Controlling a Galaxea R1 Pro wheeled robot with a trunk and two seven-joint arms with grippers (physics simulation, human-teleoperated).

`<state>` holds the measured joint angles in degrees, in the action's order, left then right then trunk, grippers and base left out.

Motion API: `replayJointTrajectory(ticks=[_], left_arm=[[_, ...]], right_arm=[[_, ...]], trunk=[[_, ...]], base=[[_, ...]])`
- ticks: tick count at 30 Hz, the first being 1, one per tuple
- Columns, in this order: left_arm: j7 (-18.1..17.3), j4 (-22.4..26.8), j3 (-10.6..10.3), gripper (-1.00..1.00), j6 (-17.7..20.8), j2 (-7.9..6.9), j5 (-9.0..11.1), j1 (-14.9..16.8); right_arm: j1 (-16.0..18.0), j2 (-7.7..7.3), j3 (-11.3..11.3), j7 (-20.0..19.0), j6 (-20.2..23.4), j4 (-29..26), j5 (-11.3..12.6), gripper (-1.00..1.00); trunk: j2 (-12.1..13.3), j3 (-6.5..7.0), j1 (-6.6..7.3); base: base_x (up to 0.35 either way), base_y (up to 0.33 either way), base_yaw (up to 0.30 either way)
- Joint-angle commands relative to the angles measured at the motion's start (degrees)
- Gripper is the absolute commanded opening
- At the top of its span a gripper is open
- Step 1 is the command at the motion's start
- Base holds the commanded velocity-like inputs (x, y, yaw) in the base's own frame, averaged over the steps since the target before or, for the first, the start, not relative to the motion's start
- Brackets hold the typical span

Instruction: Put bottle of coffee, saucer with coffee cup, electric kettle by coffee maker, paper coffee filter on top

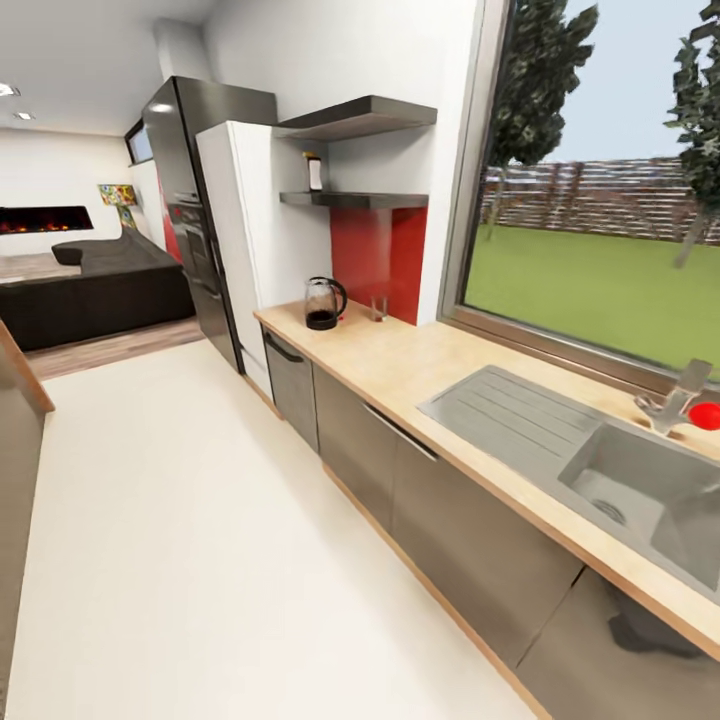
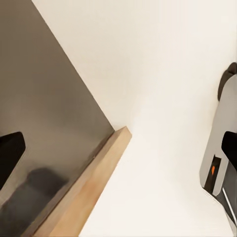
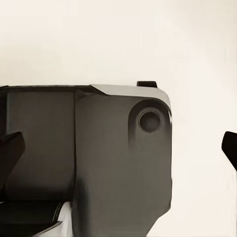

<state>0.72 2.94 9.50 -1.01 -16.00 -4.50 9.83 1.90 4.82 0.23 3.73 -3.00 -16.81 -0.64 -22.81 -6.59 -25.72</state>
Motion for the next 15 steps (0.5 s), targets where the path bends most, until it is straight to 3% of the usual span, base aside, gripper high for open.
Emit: replayJointTrajectory(ticks=[1,15], left_arm=[[0.1,0.0,0.4,1.00,-0.1,0.01,-0.5,0.1],[0.1,0.0,0.3,1.00,-0.1,0.01,-0.6,0.1]], right_arm=[[0.0,0.01,0.0,0.2,-0.2,0.0,-0.1,1.00],[0.0,0.01,0.0,0.2,-0.2,0.0,-0.1,1.00]], trunk=[[-0.1,-0.18,-0.06],[-0.1,-1.12,-0.06]], base=[[0.335,0.009,0.212],[0.336,0.001,0.212]])
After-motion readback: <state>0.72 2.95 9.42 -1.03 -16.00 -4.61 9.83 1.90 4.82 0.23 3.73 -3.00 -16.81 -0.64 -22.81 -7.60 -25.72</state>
